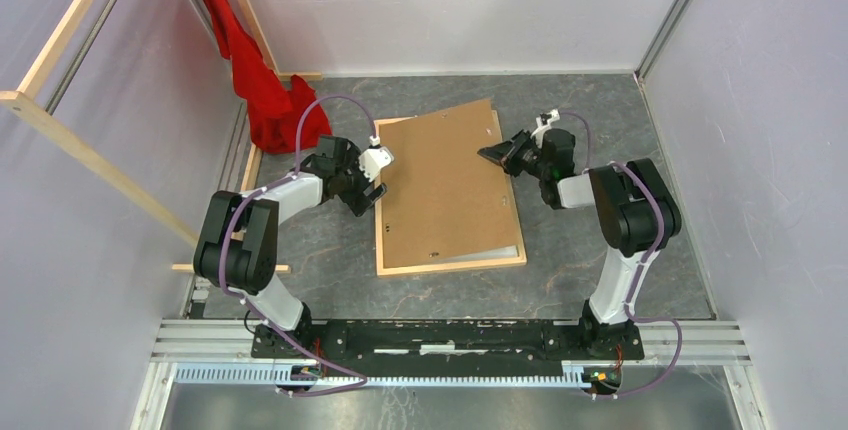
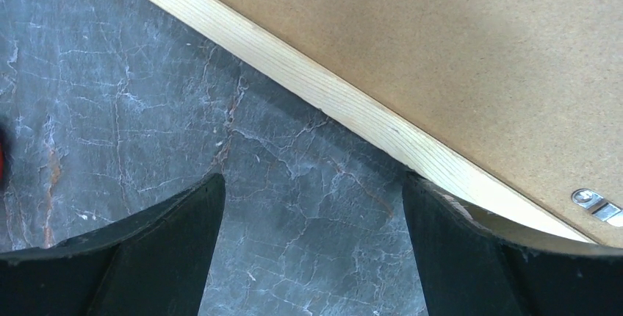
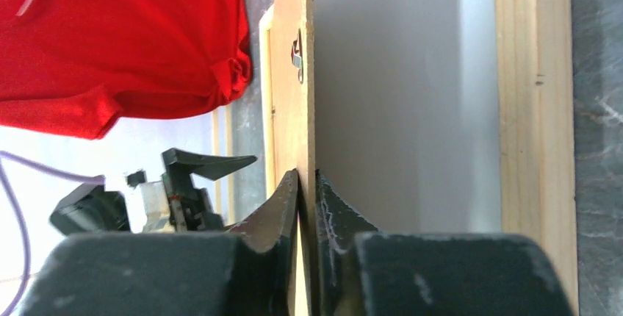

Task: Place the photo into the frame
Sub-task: Turn over the photo frame item on the photo frame.

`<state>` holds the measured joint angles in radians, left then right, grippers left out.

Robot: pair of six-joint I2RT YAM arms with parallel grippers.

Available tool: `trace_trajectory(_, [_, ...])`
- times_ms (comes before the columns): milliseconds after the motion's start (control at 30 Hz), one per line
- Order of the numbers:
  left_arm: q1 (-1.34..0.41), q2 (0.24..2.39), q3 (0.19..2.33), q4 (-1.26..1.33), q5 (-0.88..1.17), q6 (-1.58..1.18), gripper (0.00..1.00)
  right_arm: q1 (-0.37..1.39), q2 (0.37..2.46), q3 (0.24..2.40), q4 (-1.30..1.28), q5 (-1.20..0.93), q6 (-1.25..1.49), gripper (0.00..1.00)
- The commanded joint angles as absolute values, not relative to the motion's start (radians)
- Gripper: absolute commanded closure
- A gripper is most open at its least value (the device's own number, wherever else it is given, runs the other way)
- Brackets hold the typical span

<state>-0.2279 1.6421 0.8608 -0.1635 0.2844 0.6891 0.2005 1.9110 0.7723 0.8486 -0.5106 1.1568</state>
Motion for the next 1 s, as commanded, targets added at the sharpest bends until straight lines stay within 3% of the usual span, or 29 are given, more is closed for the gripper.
trace_trajectory(0, [-0.256,1.651,0.854,-0.144,0.300,0.710,0.04,0.245,1.857,0.887,0.545,-0.389,0.915,0.80])
trace_trajectory(167, [-0.256,1.640,0.848,-0.141,0.295,0.715,0.05,0.293,1.827,0.990,0.272,-0.258,0.772,0.55])
trace_trajectory(433, [-0.255,1.606,0.841,-0.148,0.276,0.733,0.05,0.367,1.798,1.072,0.014,-0.045,0.631,0.37])
trace_trajectory(533, [-0.253,1.597,0.842,-0.155,0.270,0.737,0.05,0.387,1.792,1.122,-0.090,0.043,0.581,0.24])
trace_trajectory(633, [-0.250,1.589,0.848,-0.157,0.261,0.733,0.05,0.398,1.785,1.162,-0.146,0.093,0.546,0.18])
trace_trajectory(733, [-0.245,1.581,0.857,-0.171,0.264,0.732,0.04,0.407,1.784,1.201,-0.202,0.131,0.518,0.03])
trace_trajectory(967, [-0.220,1.562,0.900,-0.236,0.279,0.731,0.04,0.423,1.708,1.198,-0.209,0.178,0.452,0.02])
